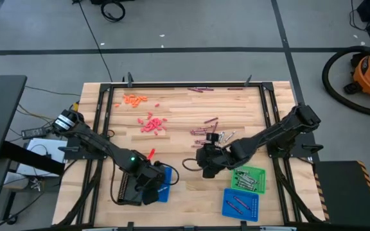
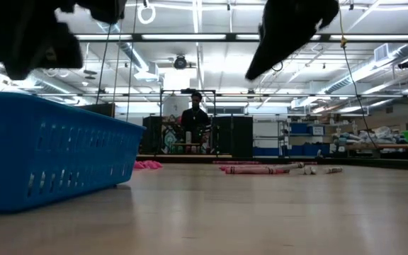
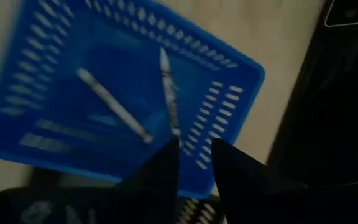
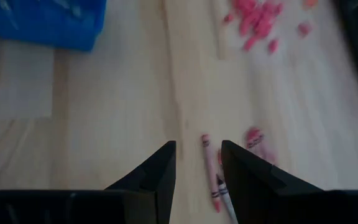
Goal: Sort crayons
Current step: Put the pink crayon into the black bin
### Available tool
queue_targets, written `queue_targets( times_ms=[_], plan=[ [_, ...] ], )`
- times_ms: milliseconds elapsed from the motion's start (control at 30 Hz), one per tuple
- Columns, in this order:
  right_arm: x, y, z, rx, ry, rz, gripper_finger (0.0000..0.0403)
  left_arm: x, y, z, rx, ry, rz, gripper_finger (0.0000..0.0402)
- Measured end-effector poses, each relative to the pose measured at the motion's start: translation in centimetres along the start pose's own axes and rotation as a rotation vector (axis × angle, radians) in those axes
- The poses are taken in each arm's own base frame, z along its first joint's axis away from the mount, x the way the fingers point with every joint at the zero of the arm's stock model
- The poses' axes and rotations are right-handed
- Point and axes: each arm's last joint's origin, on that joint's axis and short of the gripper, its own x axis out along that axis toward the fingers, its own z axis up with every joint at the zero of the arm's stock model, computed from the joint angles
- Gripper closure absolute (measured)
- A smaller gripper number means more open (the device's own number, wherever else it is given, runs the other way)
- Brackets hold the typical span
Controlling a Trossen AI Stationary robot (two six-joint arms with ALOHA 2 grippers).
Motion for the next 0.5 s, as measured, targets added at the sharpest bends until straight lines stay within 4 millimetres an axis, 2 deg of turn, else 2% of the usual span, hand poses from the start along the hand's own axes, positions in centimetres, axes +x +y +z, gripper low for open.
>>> queue_targets(
  times_ms=[167,300,500],
  plan=[
    [3.0,-1.3,0.0,-0.003,0.094,0.071,0.0266,-1.1,0.0,0.3,0.195,-0.075,0.154,0.0299],
    [5.1,-2.6,-0.1,-0.006,0.15,0.104,0.0266,-1.1,0.3,0.3,0.354,-0.117,0.263,0.0299],
    [7.6,-3.8,-0.5,-0.019,0.218,0.177,0.0266,-1.3,1.1,0.8,0.442,-0.18,0.418,0.0299]
  ],
)
